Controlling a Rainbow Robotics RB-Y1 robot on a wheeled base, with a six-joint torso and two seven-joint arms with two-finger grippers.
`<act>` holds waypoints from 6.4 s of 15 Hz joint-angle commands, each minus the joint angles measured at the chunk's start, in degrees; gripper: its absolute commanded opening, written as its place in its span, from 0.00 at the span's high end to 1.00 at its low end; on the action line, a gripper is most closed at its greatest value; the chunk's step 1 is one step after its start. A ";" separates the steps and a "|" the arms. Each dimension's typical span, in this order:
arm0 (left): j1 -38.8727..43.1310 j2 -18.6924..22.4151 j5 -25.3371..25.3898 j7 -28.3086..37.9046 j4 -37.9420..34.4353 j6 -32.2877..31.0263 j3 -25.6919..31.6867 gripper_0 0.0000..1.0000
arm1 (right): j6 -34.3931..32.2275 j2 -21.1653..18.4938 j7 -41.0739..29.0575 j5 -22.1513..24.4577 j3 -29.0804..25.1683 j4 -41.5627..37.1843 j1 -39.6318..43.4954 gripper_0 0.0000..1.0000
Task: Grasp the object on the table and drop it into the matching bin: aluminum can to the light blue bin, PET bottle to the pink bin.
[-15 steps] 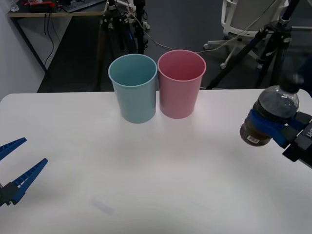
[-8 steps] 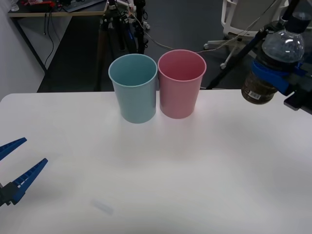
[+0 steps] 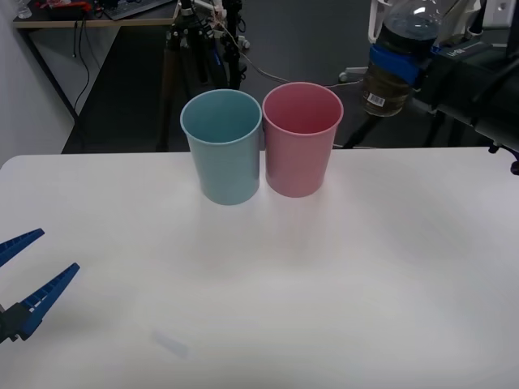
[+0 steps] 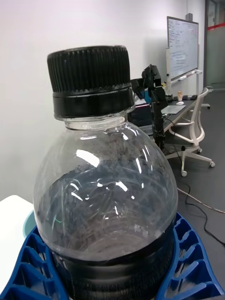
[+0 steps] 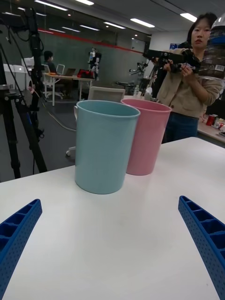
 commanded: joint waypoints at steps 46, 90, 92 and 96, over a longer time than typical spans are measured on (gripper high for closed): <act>0.00 0.00 0.00 0.00 0.00 0.00 0.00 0.00 | 3.59 29.74 -3.54 14.47 14.02 32.74 -24.16 0.00; 0.00 0.00 0.00 0.00 0.00 0.00 0.00 0.00 | -27.70 30.71 -3.71 43.56 -33.88 -6.46 57.31 0.00; 0.00 0.00 0.00 0.00 0.00 0.00 0.00 0.00 | -31.92 33.87 -4.68 48.39 -35.11 -4.17 57.92 0.00; 0.00 0.00 0.00 0.00 0.00 0.00 0.00 0.00 | -40.97 40.11 -12.94 59.56 -39.59 -2.15 57.92 0.00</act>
